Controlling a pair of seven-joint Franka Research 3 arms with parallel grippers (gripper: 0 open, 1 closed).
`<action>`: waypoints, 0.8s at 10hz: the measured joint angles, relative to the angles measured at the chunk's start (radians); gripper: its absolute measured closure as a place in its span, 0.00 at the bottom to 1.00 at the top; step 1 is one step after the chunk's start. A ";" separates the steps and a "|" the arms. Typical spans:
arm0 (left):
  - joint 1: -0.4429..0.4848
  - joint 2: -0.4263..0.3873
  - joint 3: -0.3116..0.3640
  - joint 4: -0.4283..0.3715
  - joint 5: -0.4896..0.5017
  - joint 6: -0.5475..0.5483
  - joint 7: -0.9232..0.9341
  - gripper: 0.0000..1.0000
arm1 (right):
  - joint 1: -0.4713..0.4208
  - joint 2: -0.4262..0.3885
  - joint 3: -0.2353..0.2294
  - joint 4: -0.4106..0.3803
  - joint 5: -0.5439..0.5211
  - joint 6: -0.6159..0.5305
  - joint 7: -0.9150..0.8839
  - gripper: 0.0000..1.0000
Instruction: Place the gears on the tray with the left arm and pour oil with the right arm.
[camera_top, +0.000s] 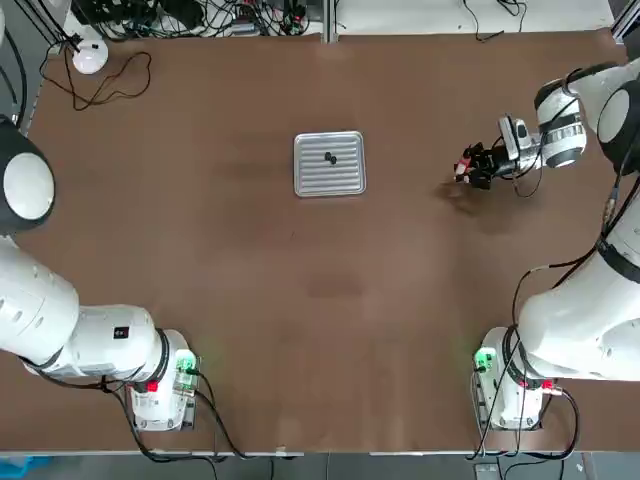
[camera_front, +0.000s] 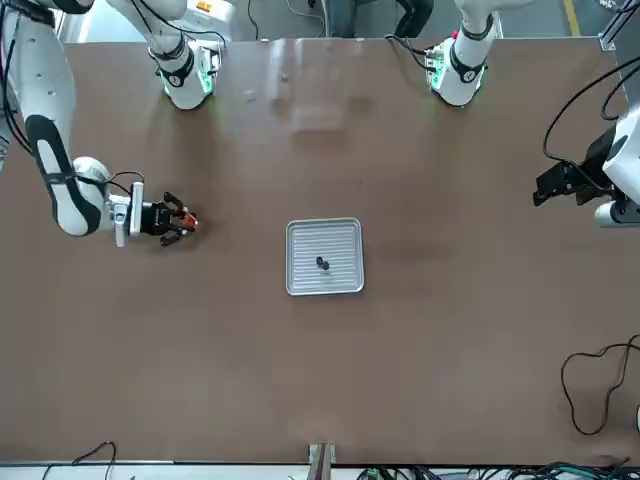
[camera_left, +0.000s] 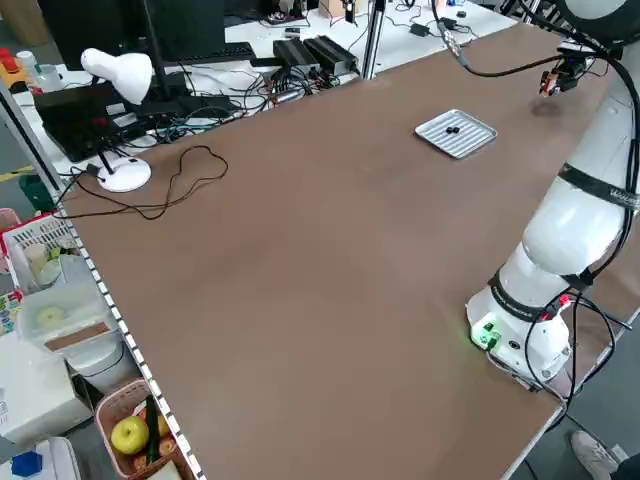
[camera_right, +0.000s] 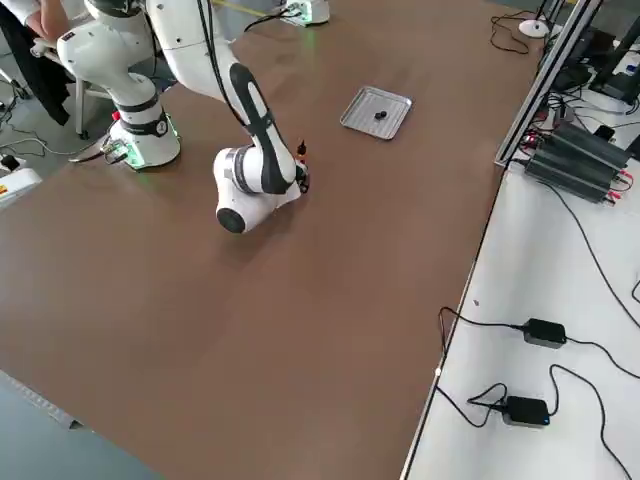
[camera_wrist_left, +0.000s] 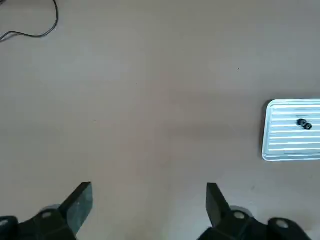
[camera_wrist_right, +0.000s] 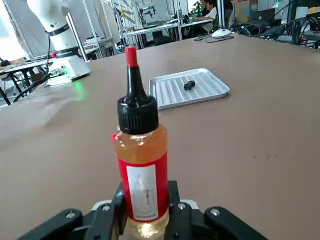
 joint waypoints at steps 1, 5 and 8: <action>-0.001 0.000 -0.001 0.000 0.000 0.000 0.000 0.00 | -0.034 0.000 0.000 0.018 -0.044 -0.005 -0.010 0.65; 0.001 0.000 -0.001 0.000 0.001 0.001 0.000 0.00 | -0.141 0.020 0.000 0.064 -0.156 -0.035 -0.074 0.65; -0.003 0.000 -0.002 0.001 0.001 0.003 -0.003 0.00 | -0.171 0.086 0.001 0.094 -0.175 -0.035 -0.112 0.65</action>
